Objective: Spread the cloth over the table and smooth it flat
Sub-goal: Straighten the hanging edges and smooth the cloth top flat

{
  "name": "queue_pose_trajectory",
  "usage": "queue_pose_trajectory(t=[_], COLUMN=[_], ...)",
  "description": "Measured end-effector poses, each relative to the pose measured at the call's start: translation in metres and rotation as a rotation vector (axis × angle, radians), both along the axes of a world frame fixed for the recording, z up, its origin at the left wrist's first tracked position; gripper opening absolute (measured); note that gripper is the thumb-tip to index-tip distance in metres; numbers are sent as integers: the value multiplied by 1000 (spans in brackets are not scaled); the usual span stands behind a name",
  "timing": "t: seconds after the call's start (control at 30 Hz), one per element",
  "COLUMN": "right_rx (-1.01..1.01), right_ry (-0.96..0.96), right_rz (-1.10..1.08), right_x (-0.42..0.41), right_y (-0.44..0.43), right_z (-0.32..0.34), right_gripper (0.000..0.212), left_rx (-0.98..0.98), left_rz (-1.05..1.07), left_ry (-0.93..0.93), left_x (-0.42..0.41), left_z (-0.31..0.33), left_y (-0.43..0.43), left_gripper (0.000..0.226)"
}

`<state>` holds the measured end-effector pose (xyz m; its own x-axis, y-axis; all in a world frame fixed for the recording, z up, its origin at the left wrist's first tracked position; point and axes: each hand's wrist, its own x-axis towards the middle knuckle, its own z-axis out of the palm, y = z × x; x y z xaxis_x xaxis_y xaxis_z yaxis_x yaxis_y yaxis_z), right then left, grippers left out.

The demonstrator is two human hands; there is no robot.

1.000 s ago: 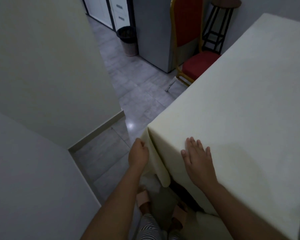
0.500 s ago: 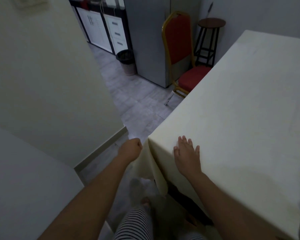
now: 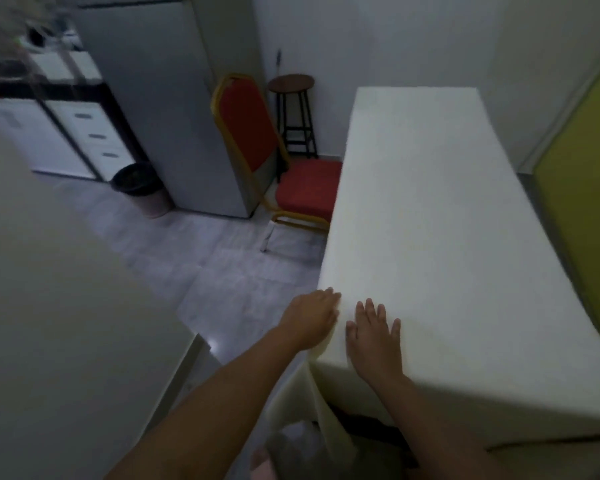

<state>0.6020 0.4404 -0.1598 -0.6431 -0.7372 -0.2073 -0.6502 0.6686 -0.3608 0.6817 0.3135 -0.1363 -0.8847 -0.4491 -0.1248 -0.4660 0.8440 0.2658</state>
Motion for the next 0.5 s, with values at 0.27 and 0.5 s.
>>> queue_pose_trajectory(t=[0.27, 0.5], right_rx=[133, 163], right_ry=[52, 61], right_rz=[-164, -247], right_x=[30, 34], right_y=[-2, -17], right_z=[4, 1], right_gripper=[58, 60], left_rx=[-74, -86], left_rz=[-336, -424], left_ry=[-144, -162], left_x=[-5, -26], left_z=[-17, -16], left_y=[-36, -63], left_gripper=[54, 58])
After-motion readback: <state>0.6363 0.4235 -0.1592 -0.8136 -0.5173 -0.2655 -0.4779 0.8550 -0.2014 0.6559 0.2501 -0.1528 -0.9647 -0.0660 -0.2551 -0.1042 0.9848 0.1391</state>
